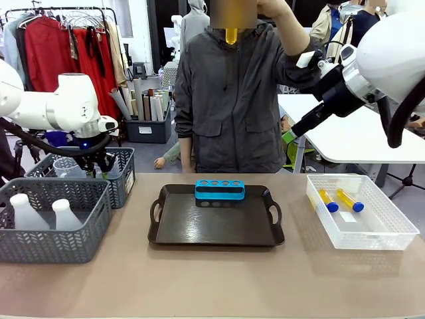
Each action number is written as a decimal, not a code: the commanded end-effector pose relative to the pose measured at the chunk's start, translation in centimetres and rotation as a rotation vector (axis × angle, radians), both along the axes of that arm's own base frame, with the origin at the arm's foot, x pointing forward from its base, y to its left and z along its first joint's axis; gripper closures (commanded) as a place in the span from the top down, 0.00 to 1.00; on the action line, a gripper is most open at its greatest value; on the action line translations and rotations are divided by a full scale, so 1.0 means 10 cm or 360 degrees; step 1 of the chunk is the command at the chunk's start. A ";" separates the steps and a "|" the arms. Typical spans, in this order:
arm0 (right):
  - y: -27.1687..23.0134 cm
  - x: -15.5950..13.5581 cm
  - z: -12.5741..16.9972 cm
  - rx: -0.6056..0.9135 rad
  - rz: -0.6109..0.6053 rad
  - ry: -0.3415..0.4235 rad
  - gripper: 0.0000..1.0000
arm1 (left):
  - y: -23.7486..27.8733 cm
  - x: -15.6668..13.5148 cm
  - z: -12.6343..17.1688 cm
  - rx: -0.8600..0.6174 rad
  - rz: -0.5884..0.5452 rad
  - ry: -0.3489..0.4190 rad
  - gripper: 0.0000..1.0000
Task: Prepare the laboratory tools.
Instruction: Pick up one Large Measuring Cup and place it on the Handle tray.
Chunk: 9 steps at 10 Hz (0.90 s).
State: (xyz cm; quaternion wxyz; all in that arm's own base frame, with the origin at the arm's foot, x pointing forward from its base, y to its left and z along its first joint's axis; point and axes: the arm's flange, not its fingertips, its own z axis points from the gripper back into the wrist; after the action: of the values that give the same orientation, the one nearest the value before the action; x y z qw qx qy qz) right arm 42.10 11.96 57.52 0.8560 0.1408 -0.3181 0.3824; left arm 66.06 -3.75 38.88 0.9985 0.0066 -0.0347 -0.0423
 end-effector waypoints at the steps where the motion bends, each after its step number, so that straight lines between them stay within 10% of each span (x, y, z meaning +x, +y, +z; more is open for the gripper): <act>1: 0.00 0.01 0.00 0.0026 0.0011 0.0002 1.00 | 0.00 -0.12 0.01 0.0024 0.0009 -0.0004 0.00; 4: 0.00 0.01 0.00 0.0026 0.0011 0.0002 1.00 | 0.05 -0.21 0.21 0.0014 -0.0045 -0.0018 0.00; 9: 0.00 0.01 0.00 0.0026 0.0011 0.0002 1.00 | -0.20 -0.78 1.34 0.0079 -0.0340 -0.0323 0.00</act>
State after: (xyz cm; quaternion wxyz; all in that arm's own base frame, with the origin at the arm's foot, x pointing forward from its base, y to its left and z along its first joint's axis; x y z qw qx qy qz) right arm 42.11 11.96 57.50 0.8562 0.1407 -0.3179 0.3823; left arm 60.52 -5.34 51.63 0.9863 0.0261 -0.1163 -0.1141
